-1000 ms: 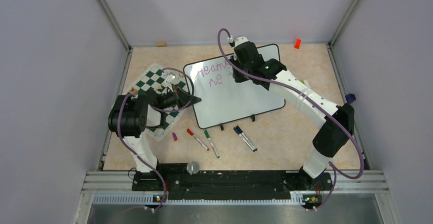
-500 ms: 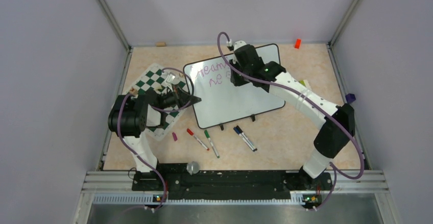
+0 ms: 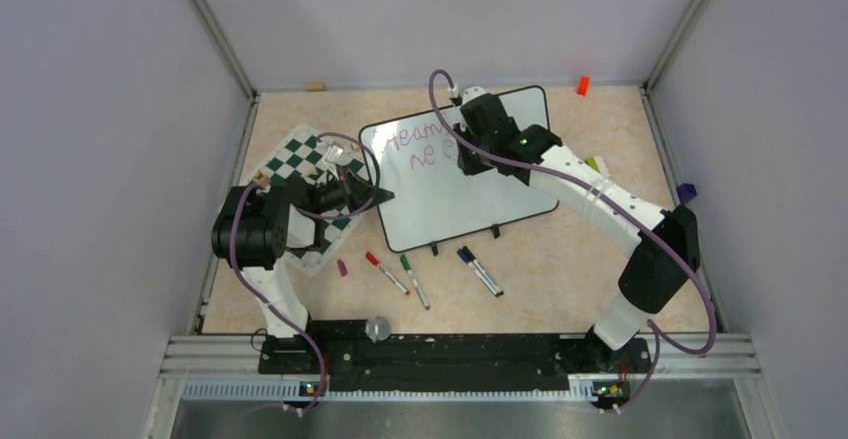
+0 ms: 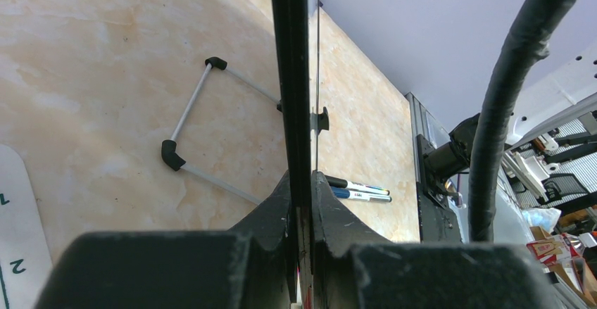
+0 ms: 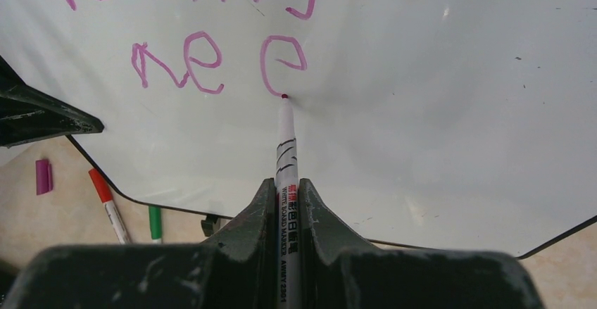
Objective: Write a sentence on the whiteboard
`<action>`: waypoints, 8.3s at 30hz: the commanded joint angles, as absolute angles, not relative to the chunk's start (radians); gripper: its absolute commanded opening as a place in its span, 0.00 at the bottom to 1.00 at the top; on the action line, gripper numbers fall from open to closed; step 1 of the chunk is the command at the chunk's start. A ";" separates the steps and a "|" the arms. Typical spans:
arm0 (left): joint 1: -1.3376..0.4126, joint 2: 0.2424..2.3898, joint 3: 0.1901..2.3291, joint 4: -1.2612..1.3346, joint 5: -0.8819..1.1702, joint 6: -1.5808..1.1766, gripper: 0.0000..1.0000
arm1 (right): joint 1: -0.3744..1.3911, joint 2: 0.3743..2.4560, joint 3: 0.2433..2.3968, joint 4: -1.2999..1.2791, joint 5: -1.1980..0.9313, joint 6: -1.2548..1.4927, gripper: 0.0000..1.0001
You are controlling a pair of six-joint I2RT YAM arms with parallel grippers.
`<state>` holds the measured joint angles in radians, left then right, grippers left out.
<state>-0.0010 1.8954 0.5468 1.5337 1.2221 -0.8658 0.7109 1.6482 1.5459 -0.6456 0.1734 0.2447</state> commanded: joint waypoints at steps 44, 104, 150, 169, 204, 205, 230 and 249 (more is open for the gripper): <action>-0.007 1.876 0.517 1.620 1.315 -0.783 0.00 | 0.618 1.591 1.554 -0.597 0.116 0.278 0.00; -0.006 1.876 0.516 1.620 1.317 -0.778 0.00 | 0.618 1.676 1.687 -0.633 0.176 0.251 0.00; -0.006 1.868 0.510 1.620 1.306 -0.774 0.00 | 0.781 1.361 1.290 -0.477 0.244 0.274 0.00; -0.007 1.853 0.482 1.620 1.310 -0.764 0.00 | 0.859 1.367 1.221 -0.443 0.298 0.349 0.00; -0.006 1.857 0.490 1.620 1.314 -0.762 0.00 | 0.869 1.558 1.368 -0.400 0.348 0.299 0.00; -0.007 1.858 0.492 1.620 1.314 -0.763 0.00 | 0.868 1.558 1.368 -0.402 0.347 0.299 0.00; -0.006 1.859 0.492 1.620 1.314 -0.761 0.00 | 0.851 1.600 1.398 -0.422 0.367 0.300 0.00; -0.006 1.864 0.497 1.620 1.314 -0.765 0.00 | 0.850 1.603 1.372 -0.431 0.263 0.271 0.00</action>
<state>0.0013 1.8671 0.5064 1.5433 1.1995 -0.8505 0.8547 1.5978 1.3575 -0.4488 0.2840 0.2840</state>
